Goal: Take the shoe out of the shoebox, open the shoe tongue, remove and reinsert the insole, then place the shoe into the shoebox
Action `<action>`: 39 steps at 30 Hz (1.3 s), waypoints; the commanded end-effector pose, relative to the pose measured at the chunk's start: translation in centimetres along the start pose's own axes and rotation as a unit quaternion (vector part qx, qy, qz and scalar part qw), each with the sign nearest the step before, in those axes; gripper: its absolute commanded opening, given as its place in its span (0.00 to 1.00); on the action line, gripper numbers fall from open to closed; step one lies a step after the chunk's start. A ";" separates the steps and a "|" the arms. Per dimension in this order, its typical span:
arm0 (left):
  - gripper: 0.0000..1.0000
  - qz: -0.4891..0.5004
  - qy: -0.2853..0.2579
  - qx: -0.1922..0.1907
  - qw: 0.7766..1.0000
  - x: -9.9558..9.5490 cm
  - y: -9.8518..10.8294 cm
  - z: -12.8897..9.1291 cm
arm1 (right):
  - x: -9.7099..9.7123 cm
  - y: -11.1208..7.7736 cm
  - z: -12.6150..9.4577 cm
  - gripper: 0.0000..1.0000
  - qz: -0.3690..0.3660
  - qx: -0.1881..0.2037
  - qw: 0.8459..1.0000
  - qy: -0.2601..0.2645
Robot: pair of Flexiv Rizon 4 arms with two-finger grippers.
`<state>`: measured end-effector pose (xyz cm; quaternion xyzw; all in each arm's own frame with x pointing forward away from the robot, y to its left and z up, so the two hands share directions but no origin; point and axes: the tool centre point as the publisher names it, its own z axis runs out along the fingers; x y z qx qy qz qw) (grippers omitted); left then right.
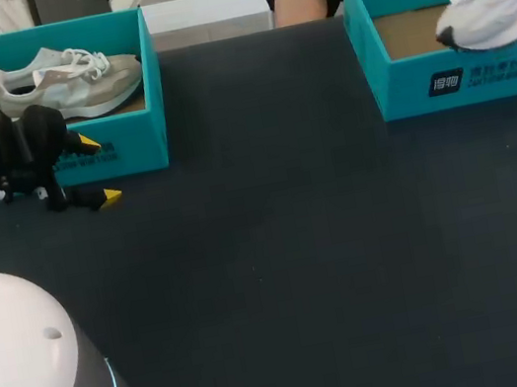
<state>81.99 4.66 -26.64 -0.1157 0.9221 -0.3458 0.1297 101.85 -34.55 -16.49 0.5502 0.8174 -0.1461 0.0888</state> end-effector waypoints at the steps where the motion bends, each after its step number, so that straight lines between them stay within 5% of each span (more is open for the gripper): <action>1: 1.00 0.000 0.000 -0.002 1.000 0.0 0.0 0.0 | -0.3 0.3 -0.2 0.00 0.190 0.013 0.981 0.026; 26: 1.00 0.000 0.000 -0.002 1.000 0.0 0.0 0.0 | 0.0 0.2 0.2 0.00 0.201 0.017 0.979 0.016; 39: 1.00 0.000 0.000 -0.002 1.000 0.0 0.0 0.0 | 0.1 2.6 2.3 0.00 0.236 0.015 0.972 0.012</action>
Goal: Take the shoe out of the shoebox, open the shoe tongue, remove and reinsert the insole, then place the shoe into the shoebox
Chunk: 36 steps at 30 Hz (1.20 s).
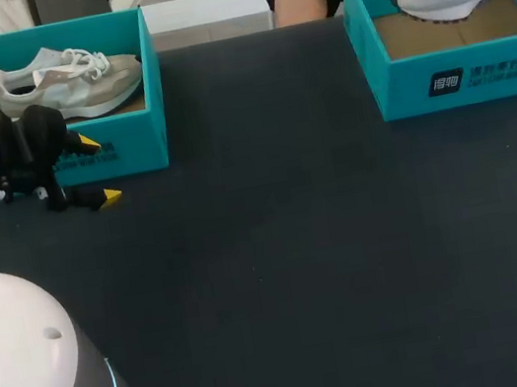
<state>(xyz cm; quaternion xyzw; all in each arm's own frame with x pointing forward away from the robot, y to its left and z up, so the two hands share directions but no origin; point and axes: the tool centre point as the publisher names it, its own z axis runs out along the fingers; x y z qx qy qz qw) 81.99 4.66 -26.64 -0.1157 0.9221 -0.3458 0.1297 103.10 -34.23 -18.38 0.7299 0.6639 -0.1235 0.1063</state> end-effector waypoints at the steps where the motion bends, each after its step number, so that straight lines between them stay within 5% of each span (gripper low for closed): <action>1: 1.00 0.000 0.000 -0.002 1.000 0.0 0.0 0.0 | 0.2 1.3 0.8 0.00 0.001 0.004 1.000 0.001; 23: 1.00 0.000 0.000 -0.002 1.000 0.0 0.0 0.0 | 1.0 6.3 5.1 0.00 -0.004 -0.043 0.999 -0.016; 36: 1.00 0.000 0.000 -0.002 1.000 0.0 0.0 0.0 | 1.8 5.4 8.0 0.00 0.012 -0.050 0.999 -0.011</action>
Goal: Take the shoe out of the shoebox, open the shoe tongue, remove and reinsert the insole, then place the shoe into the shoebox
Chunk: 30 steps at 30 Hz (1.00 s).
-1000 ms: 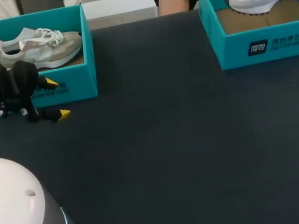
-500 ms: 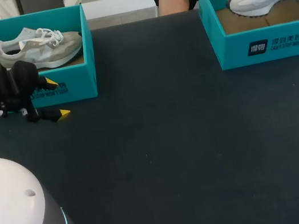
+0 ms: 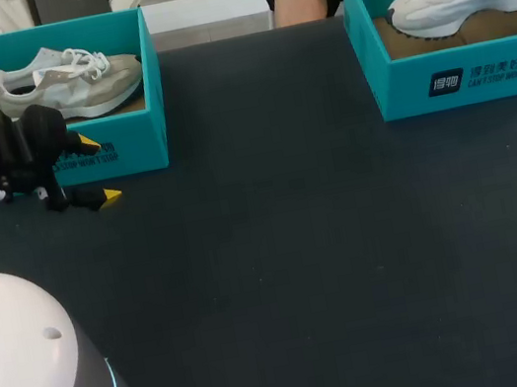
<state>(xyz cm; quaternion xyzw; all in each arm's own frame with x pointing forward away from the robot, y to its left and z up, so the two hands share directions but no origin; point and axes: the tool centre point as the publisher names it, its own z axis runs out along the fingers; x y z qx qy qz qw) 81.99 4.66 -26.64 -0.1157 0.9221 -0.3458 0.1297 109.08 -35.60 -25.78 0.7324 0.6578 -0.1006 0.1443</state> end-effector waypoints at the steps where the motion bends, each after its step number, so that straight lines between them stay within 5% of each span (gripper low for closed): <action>1: 1.00 0.000 0.000 -0.002 1.000 0.0 0.0 0.0 | 0.2 -0.9 0.9 0.00 0.001 -0.008 1.000 0.000; 30: 1.00 0.000 0.000 -0.002 1.000 0.0 0.0 0.0 | 1.6 -5.1 3.3 0.00 0.025 0.000 1.000 0.001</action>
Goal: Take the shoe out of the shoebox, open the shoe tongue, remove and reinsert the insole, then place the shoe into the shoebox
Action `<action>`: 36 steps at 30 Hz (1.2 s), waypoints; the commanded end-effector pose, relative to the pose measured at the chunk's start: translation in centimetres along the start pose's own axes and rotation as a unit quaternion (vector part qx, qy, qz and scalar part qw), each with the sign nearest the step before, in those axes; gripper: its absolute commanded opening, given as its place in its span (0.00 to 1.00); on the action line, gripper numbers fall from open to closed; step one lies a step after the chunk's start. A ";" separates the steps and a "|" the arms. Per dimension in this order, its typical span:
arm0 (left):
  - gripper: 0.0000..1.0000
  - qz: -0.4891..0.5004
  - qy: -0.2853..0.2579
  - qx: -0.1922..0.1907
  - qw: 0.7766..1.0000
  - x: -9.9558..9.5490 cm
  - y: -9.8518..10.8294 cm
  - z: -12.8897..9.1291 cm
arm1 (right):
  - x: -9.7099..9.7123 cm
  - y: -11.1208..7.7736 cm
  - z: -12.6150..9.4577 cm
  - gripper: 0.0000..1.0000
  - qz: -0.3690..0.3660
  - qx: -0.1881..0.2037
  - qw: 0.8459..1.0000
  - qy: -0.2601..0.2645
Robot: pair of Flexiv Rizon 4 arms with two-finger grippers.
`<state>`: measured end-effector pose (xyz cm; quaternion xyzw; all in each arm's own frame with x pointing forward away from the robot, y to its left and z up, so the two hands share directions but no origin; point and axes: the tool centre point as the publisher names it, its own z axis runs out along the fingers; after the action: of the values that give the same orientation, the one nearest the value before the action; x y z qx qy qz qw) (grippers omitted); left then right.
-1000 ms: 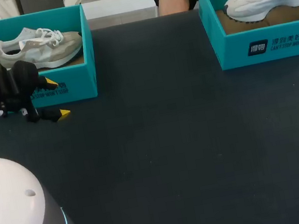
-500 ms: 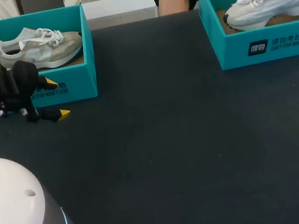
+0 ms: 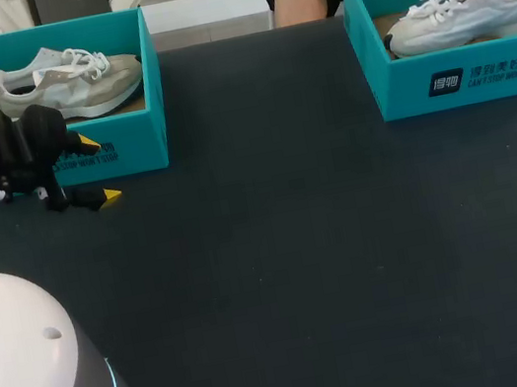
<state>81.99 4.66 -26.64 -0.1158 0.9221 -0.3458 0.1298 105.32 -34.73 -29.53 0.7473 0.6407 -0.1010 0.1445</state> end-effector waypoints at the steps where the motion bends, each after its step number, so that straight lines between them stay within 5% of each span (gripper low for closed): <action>1: 1.00 0.000 0.000 -0.002 1.000 0.0 -0.1 0.0 | -0.2 -1.1 0.3 0.00 0.002 -0.004 1.000 0.002; 36: 1.00 0.000 0.000 -0.002 1.000 0.0 -0.1 0.0 | 0.6 -3.6 5.0 0.00 -0.019 0.021 0.999 0.021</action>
<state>81.99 4.66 -26.64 -0.1157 0.9221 -0.3458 0.1297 101.98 -35.34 -34.49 0.7408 0.6537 -0.1027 0.1155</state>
